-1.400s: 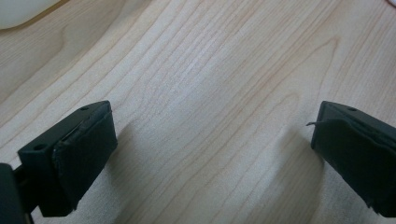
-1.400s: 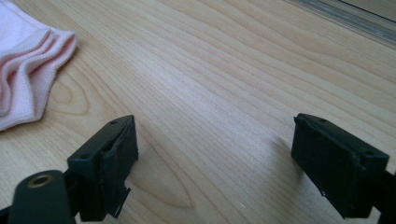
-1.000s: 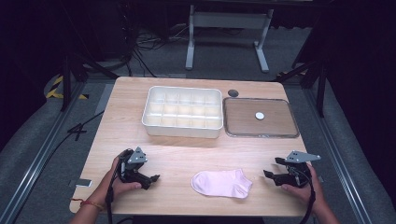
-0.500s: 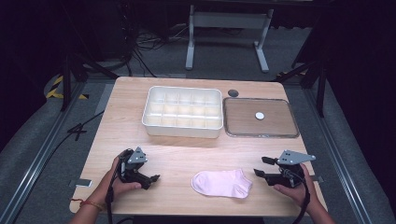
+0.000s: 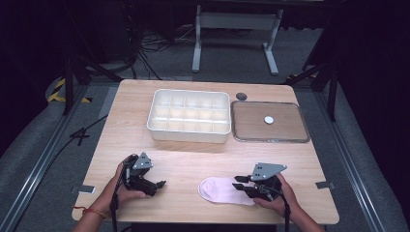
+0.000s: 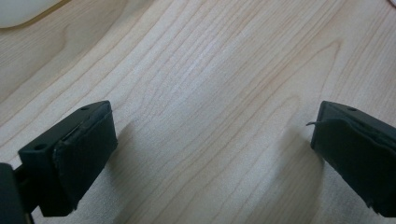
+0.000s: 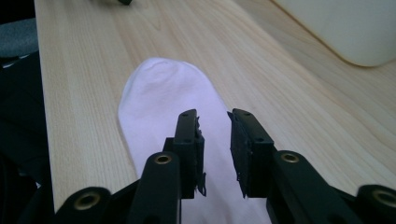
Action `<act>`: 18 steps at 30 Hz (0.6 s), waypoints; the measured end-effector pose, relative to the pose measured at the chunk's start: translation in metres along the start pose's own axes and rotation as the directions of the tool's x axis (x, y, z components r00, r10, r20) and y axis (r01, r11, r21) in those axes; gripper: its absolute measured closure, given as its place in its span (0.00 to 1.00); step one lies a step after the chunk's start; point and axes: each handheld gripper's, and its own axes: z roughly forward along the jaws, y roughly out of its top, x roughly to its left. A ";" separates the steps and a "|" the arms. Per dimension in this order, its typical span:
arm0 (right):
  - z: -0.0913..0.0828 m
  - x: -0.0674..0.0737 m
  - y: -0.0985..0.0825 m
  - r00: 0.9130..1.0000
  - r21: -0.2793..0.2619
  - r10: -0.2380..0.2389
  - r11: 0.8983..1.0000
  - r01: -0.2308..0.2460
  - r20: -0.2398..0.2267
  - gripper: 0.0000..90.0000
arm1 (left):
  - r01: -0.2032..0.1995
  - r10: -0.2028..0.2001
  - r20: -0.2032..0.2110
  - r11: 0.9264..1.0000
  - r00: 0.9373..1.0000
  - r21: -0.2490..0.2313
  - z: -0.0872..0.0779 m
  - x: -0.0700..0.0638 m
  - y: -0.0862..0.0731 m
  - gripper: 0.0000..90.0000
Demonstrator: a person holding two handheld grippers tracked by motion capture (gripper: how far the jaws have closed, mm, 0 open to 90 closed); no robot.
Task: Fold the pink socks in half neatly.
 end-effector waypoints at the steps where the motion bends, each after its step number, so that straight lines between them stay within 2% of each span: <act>1: 0.004 0.002 0.001 1.000 0.008 -0.007 1.000 0.007 -0.008 0.84 | 0.001 -0.001 0.002 1.000 1.000 -0.001 0.000 0.000 0.000 0.01; 4: 0.014 0.008 0.003 0.999 0.010 -0.025 1.000 0.026 -0.040 0.88 | 0.005 -0.005 0.005 1.000 1.000 -0.003 0.000 -0.001 0.000 0.02; 5: 0.017 0.010 0.004 0.998 0.018 -0.035 0.999 0.036 -0.047 0.89 | -0.001 0.001 -0.006 1.000 1.000 -0.003 -0.001 -0.001 0.000 0.03; 8: 0.024 0.013 0.003 0.998 0.033 -0.031 0.999 0.032 -0.056 0.93 | 0.010 -0.010 0.002 1.000 1.000 -0.006 -0.004 0.000 0.000 0.15; 11: 0.030 0.014 0.002 0.998 0.056 -0.028 0.998 0.031 -0.059 0.96 | 0.023 -0.023 0.000 1.000 1.000 -0.001 -0.007 0.000 0.001 0.19; 12: 0.034 0.015 0.001 0.998 0.076 -0.032 0.996 0.036 -0.056 0.97 | 0.039 -0.039 0.003 0.999 0.999 0.001 -0.008 0.001 0.001 0.24; 14: 0.036 0.015 0.000 0.998 0.088 -0.035 0.995 0.040 -0.050 0.97 | 0.059 -0.059 0.027 0.998 0.998 0.000 -0.009 0.000 0.004 0.27; 15: 0.038 0.015 -0.001 0.998 0.084 -0.024 0.996 0.028 -0.052 0.97 | 0.060 -0.060 0.028 0.998 0.998 -0.010 -0.008 -0.001 0.006 0.28; 16: 0.039 0.014 -0.002 0.998 0.074 -0.009 0.997 0.013 -0.057 0.98 | 0.078 -0.077 0.035 0.997 0.996 -0.022 -0.007 -0.003 0.007 0.29; 17: 0.040 0.013 -0.001 0.998 0.071 0.004 0.997 0.000 -0.055 0.98 | 0.083 -0.081 0.060 0.996 0.995 -0.025 -0.005 -0.007 0.012 0.30; 18: 0.040 0.013 -0.001 0.998 0.071 0.004 0.997 0.000 -0.055 0.98 | 0.083 -0.081 0.060 0.996 0.995 -0.025 -0.005 -0.007 0.012 0.31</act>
